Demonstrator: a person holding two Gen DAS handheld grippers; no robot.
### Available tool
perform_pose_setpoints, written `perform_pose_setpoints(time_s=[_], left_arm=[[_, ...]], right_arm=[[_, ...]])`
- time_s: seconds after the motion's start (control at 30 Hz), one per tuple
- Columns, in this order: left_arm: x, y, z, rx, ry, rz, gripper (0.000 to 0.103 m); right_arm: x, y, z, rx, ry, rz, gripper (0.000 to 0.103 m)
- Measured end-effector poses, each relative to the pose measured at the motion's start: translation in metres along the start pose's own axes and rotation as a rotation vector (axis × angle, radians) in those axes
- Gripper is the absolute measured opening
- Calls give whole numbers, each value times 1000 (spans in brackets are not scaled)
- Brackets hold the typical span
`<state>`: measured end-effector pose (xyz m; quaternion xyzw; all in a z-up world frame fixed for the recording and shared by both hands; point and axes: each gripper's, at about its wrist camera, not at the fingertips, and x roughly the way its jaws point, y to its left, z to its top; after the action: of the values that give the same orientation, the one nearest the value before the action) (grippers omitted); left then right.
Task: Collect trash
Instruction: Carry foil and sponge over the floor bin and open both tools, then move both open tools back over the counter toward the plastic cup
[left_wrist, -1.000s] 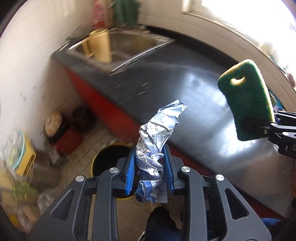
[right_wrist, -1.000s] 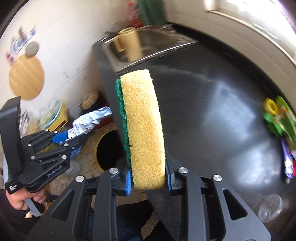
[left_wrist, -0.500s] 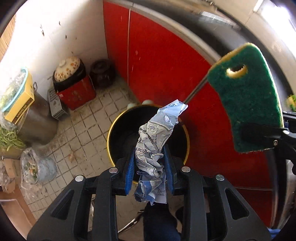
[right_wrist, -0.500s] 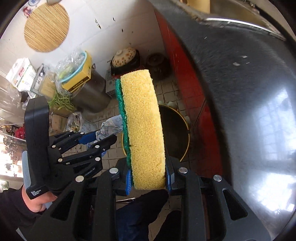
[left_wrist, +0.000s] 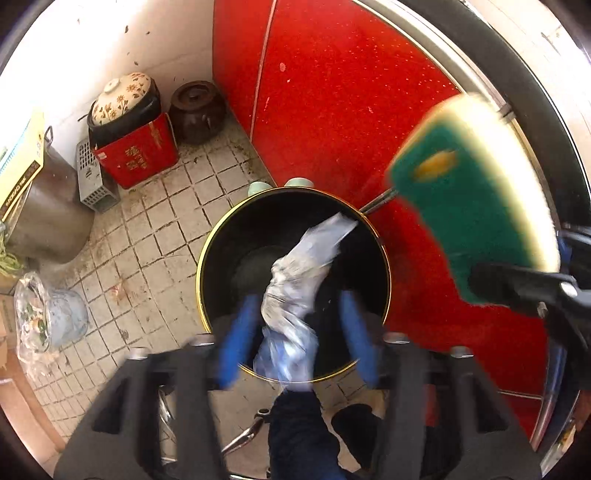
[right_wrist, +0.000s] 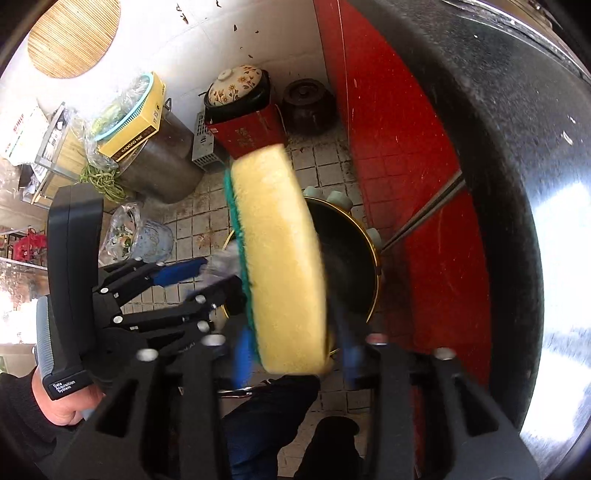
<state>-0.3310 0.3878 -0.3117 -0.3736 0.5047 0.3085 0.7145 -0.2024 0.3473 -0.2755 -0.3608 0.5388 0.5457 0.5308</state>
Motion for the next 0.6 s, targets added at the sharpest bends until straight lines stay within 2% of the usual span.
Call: perform_pose_setpoints(time_s=[0.03,0.17,0.23,0.33,0.43,0.5,0.6], left_arm=[[-2,-1,-1,8,-10,10,69],[-9,-2,-1,21,-20,19,71],[-19,-5,-2,24,-33,18,77],[-42,-16,-3,53,-74,26,87],[-72,-41,-5,115,-115,70,95],[-90,-59,-4,161,-131,86,96],[-126,-106,-6,242,-183,56,96]], right_arm=[[-3,0,0,-2,-5,-1,59],[-23,3,-4,-15,-24,8,59],[-37,5,-7,-16,-44,16,63],[-74,5,-17,-12,-100,19,73],[-121,-3,-32,16,-183,12,83],[-158,-15,-49,54,-252,-13,89],[-216,-46,-84,152,-354,-80,91]])
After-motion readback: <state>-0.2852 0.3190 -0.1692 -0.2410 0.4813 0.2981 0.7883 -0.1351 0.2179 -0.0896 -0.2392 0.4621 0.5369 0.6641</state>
